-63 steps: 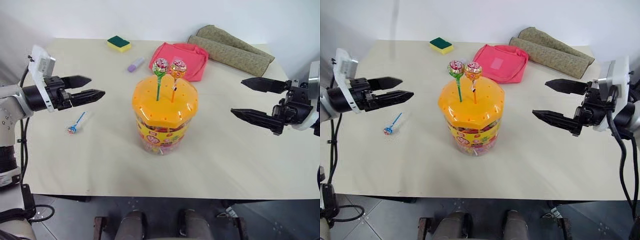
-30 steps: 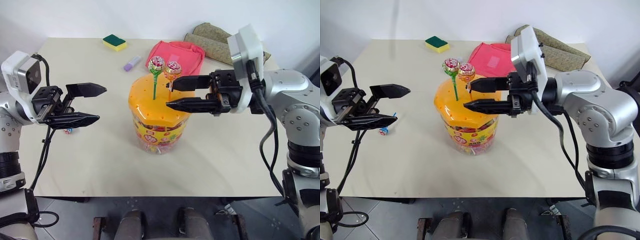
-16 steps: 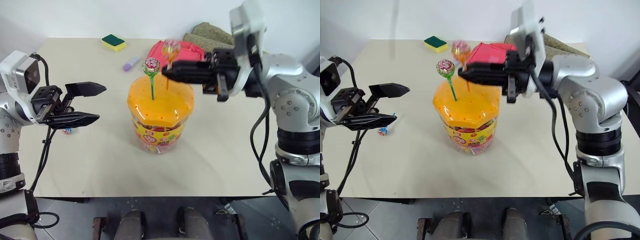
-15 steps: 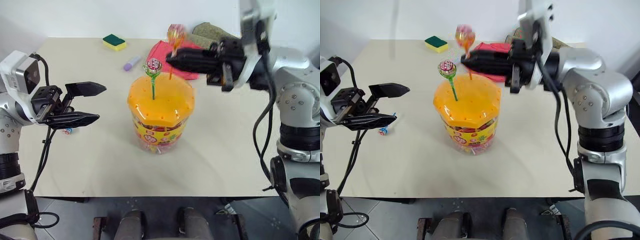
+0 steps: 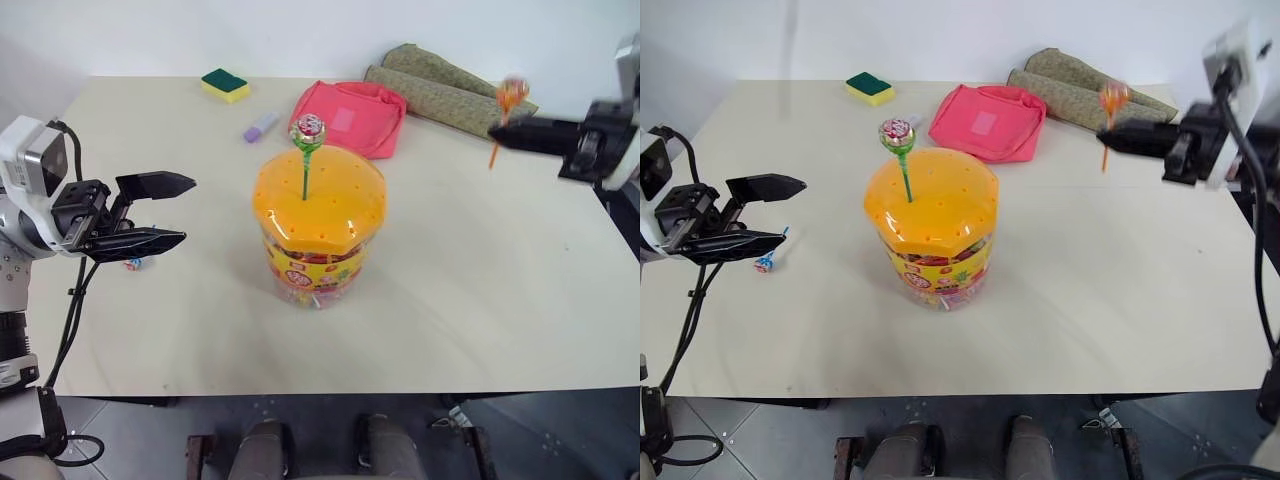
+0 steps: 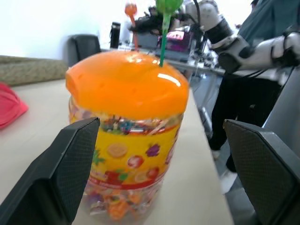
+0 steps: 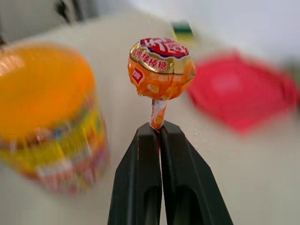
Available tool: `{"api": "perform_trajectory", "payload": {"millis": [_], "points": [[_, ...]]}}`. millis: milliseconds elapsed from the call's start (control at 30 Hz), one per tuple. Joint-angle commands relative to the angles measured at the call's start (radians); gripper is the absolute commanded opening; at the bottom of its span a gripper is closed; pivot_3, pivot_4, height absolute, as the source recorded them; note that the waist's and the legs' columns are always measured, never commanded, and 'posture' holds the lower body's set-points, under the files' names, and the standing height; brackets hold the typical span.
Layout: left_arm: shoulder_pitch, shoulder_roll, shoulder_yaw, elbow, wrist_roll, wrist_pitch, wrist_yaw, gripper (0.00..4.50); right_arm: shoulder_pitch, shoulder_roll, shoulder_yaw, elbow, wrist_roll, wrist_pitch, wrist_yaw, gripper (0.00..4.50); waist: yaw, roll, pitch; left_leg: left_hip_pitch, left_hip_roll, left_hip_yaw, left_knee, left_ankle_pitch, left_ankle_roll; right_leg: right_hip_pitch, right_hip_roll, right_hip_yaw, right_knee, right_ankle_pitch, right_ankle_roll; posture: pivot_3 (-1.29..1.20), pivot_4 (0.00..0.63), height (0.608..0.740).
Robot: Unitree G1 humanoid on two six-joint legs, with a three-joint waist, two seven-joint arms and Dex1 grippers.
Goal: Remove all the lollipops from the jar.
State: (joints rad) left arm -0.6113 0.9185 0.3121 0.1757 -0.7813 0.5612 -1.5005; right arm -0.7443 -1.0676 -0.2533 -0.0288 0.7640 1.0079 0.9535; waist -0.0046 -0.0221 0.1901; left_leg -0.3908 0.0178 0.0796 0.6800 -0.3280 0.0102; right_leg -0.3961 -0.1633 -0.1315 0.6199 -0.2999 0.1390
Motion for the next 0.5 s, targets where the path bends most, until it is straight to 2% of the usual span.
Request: {"api": "perform_trajectory", "payload": {"millis": [33, 133, 233, 433, 500], "points": [[0.020, 0.024, 0.040, -0.003, 0.002, -0.043, -0.035, 4.50, 0.175, -0.020, -0.077, -0.054, -0.019, 0.054, -0.053, 0.05, 0.002, 0.000, 0.000, 0.000, 0.000, 0.000, 0.000, 0.000, 0.000, 0.000, 0.000, 0.000, 0.000, 0.000, 0.000, 0.00, 0.150, 0.740], [0.015, 0.016, 0.044, 0.014, 0.024, -0.112, -0.030, 4.50, 0.286, 0.011, -0.059, -0.066, -0.043, 0.073, -0.106, 0.05, 0.003, 0.000, 0.000, 0.000, 0.000, 0.000, 0.001, 0.000, 0.000, 0.000, 0.000, 0.001, 0.000, 0.000, 0.000, 0.00, 0.150, 0.740], [-0.013, -0.002, 0.046, 0.044, 0.028, -0.163, -0.021, 4.50, 0.353, 0.062, -0.015, 0.017, -0.118, 0.036, -0.169, 0.05, 0.003, 0.001, 0.000, 0.000, 0.000, 0.001, 0.001, 0.000, 0.000, 0.000, 0.000, 0.001, 0.001, 0.000, 0.000, 0.00, 0.150, 0.740], [0.021, 0.024, 0.052, 0.031, 0.027, -0.150, -0.023, 4.50, 0.310, 0.175, 0.013, 0.234, -0.225, -0.100, -0.224, 0.05, 0.002, 0.003, 0.002, 0.000, 0.000, 0.000, 0.002, 0.000, 0.000, 0.000, 0.000, 0.001, 0.001, 0.000, 0.000, 0.00, 0.150, 0.740], [0.032, 0.019, 0.057, 0.013, 0.017, -0.142, -0.013, 4.50, 0.314, 0.184, 0.023, 0.270, -0.244, -0.126, -0.210, 0.50, 0.002, 0.004, 0.002, 0.000, 0.000, 0.001, 0.002, 0.000, 0.000, 0.000, 0.000, 0.001, 0.001, 0.000, 0.000, 0.00, 0.150, 0.740]]}}
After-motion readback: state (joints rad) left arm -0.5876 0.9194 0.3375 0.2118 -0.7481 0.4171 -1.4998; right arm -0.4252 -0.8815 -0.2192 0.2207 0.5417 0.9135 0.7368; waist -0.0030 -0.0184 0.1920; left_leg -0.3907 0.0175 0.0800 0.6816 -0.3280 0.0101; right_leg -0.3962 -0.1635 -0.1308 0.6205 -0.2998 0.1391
